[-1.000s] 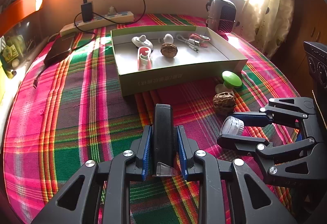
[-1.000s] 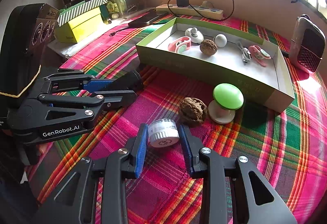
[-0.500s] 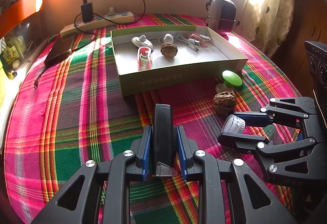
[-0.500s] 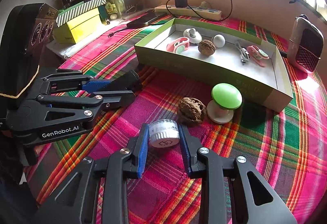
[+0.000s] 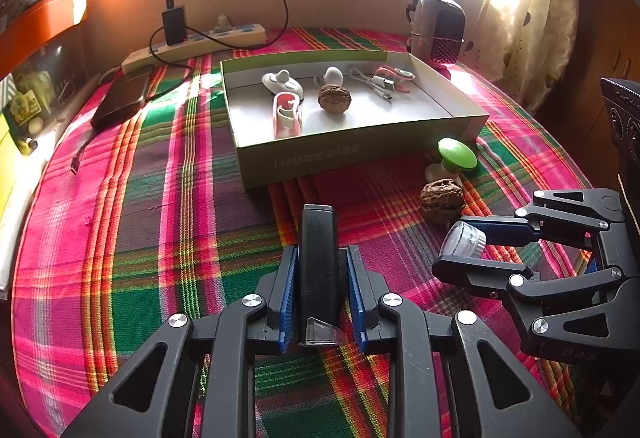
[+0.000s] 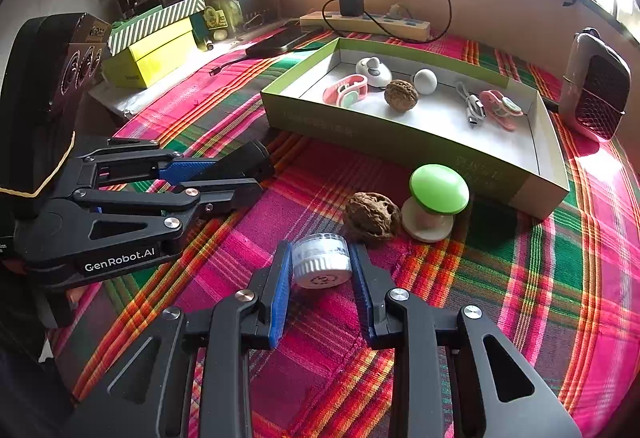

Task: Organize objects
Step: 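Carry the flashlight and white container toward the box with both tools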

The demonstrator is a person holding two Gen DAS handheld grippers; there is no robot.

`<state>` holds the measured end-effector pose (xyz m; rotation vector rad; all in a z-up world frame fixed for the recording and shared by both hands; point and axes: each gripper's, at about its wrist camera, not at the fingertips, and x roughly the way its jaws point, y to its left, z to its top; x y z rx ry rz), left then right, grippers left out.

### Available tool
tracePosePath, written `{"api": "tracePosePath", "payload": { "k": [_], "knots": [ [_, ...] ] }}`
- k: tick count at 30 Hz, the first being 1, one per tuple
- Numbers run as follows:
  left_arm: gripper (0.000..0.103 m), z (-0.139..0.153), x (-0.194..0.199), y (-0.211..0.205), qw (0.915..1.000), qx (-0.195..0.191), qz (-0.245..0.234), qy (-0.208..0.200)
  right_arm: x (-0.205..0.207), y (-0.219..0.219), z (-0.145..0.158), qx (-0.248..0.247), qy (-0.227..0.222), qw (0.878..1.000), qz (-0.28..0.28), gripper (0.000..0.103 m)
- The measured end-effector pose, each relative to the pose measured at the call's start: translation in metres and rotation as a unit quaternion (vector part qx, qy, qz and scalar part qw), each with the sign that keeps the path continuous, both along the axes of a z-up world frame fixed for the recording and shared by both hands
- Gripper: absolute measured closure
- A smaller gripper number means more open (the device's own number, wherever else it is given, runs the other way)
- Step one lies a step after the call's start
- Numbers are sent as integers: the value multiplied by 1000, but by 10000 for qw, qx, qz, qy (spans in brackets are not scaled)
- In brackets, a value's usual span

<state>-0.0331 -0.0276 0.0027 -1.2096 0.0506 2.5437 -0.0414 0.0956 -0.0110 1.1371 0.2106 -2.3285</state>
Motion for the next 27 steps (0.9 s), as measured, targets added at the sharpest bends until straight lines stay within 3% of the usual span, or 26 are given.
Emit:
{"api": "tracePosePath", "payload": {
  "k": [14,27],
  "knots": [
    [82,12,-2,-5,9999,121,-5,57,5,2,15,-267,179,9995,39,73],
    [82,35,-27,-7,9994,231,-5,256,-6,23,38,-438,444,9973,-385,73]
  ]
}}
